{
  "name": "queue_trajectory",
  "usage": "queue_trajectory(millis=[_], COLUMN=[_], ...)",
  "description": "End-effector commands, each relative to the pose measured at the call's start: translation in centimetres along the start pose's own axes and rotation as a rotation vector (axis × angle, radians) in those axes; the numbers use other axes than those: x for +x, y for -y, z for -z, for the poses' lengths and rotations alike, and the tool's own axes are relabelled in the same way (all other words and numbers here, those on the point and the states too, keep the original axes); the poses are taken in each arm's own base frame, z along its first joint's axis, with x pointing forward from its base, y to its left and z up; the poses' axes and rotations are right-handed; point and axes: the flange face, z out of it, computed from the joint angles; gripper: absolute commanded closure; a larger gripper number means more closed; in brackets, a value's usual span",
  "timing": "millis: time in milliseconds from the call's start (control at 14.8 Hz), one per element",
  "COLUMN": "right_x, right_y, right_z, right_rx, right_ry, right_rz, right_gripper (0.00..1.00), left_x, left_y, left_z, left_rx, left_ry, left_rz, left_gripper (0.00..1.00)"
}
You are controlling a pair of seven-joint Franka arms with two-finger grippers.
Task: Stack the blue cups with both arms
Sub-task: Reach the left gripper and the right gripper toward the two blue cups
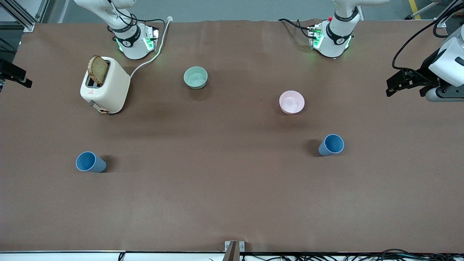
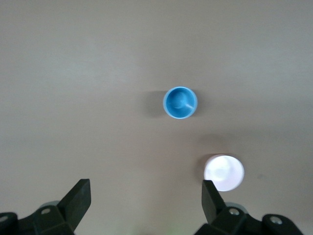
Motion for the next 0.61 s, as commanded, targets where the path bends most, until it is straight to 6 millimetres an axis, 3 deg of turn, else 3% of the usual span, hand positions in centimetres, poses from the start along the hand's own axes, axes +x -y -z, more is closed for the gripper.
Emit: queue_trajectory(millis=[0,68,135,339,542], right_x=[0.5,1.1,1.8,3.8,6.1], right_y=[-0.7,-1.4,-2.0,-3.1,-3.9], right_z=[-2.3,-4.0,-5.4,-10.3,-15.3], right_rx=[-0.023,-0.024,-0.026,-0.034,-0.044], right_ry=[-0.006,-0.003,-0.011,-0.021,-0.029], right_rz=[-0.014,-0.024,-0.033,-0.047,-0.051], right_gripper=[0.0,0.0,0.0,0.0,0.0], left_x=[1.0,1.9,2.4,4.4,7.5], left_y=[0.3,0.7,0.4,-0.1,-0.4], left_z=[-0.7,-2.1,-1.8,-5.2,-11.2], left_rx=[-0.067,-0.043,0.005,0.071,0.057], left_ry=[0.013,0.033,0.022,0.067,0.103], left_rz=[-0.001,0.002,-0.01,-0.032,-0.029], left_gripper=[0.0,0.0,0.0,0.0,0.0])
